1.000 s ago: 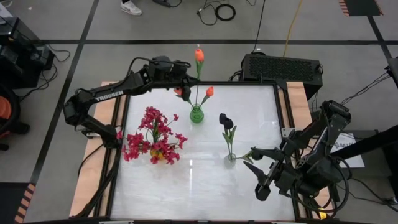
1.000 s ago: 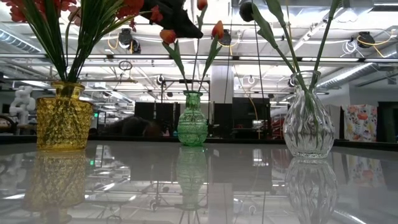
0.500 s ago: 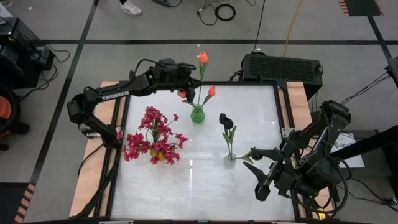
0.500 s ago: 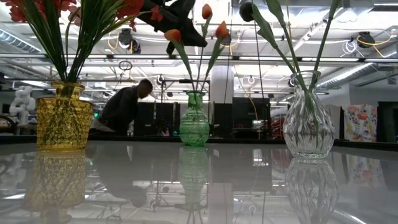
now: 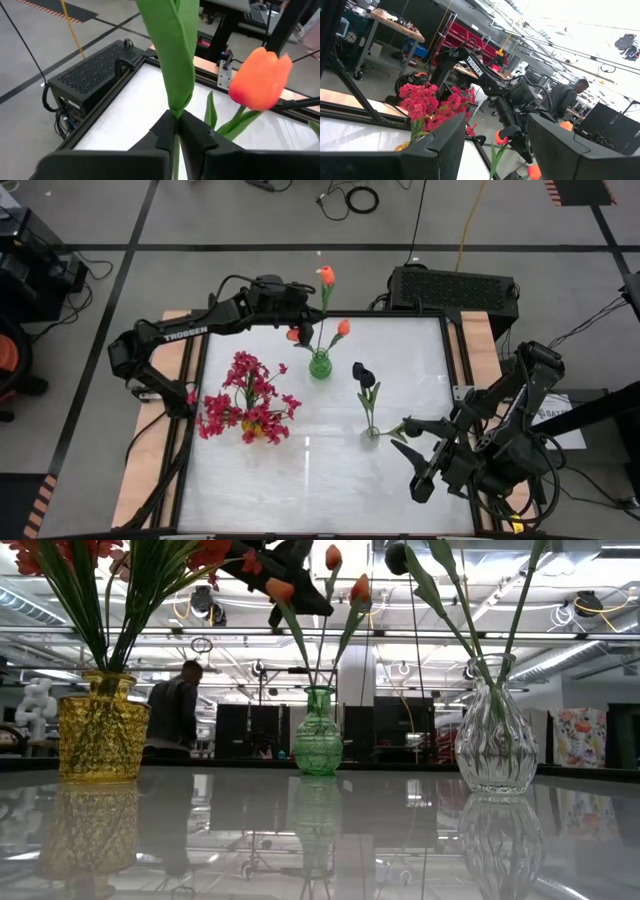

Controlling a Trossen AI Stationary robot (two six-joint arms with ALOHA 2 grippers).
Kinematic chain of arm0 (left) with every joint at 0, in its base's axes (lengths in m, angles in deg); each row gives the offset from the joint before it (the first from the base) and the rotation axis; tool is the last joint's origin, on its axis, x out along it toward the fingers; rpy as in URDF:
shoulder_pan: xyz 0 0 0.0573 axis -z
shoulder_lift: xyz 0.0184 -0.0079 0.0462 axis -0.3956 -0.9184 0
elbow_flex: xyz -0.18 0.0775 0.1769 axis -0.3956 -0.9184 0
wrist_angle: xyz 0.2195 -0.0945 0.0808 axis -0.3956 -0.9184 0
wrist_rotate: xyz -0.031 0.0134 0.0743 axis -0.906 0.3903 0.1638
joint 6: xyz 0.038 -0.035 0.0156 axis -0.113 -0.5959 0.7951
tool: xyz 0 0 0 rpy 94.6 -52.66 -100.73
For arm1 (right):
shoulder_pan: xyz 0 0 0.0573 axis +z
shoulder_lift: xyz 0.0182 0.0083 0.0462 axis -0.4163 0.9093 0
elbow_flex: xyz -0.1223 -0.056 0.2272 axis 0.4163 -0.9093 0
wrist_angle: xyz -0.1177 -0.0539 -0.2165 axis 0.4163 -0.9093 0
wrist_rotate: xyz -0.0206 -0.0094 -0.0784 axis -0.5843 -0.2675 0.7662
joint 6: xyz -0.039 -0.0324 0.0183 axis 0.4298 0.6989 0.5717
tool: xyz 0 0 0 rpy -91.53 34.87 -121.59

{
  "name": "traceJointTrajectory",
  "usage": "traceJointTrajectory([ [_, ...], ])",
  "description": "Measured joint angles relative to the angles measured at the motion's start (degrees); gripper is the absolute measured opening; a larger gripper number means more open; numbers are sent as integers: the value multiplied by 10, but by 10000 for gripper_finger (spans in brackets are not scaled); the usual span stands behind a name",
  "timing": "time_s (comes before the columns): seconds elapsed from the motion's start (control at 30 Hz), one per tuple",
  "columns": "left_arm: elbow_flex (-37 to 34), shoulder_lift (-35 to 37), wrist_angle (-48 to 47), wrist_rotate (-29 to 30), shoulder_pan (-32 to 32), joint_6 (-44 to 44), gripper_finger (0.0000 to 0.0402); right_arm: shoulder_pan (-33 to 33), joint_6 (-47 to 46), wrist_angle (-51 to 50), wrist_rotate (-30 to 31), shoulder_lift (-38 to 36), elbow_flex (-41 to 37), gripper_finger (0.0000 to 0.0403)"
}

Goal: Sort flowers into vase by color
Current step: Put the orange flower into the green vase, then return to Home Position

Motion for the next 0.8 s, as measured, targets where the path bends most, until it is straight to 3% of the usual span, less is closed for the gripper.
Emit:
traceJointTrajectory([
  [0.5,17,18,-50,-26,-4,1,139,0,0,0,1,0,0,206],
  [0.8,47,68,-86,-25,-5,17,155,1,-15,-14,21,-1,0,206],
])
